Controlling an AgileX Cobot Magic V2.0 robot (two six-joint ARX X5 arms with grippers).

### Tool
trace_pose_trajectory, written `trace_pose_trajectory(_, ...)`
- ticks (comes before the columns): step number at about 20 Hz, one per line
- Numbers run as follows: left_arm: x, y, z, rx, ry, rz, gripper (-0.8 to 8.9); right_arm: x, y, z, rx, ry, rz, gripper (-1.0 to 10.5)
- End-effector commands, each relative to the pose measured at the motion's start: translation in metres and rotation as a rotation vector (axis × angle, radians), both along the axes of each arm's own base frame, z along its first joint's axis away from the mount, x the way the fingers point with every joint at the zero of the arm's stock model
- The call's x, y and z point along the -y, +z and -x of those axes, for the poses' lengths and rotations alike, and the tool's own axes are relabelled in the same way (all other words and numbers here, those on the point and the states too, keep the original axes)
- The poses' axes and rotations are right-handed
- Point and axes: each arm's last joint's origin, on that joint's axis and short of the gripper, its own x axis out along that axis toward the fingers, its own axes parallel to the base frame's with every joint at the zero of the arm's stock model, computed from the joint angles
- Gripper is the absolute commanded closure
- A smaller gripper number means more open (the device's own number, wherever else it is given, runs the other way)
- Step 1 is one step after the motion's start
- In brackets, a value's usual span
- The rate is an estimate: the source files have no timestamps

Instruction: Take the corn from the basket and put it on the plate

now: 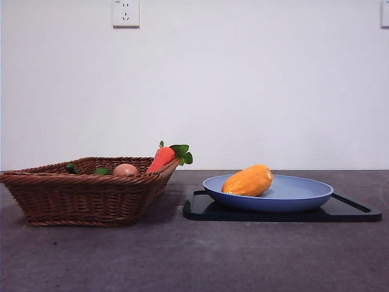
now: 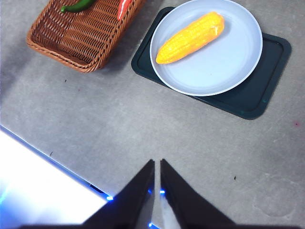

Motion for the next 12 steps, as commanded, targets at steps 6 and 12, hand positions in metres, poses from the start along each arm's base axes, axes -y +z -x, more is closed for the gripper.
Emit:
trace_pose_trajectory(6, 0.0, -0.028, -0.002, -0.033, 0.007, 0.04, 8.09, -0.001, 0.005, -0.001, 0.023, 0.005, -0.006, 9.4)
trace_pose_trajectory(12, 0.0, -0.039, -0.004, -0.061, 0.013, 0.079, 8.09, -0.001, 0.005, -0.001, 0.023, 0.005, -0.006, 9.4)
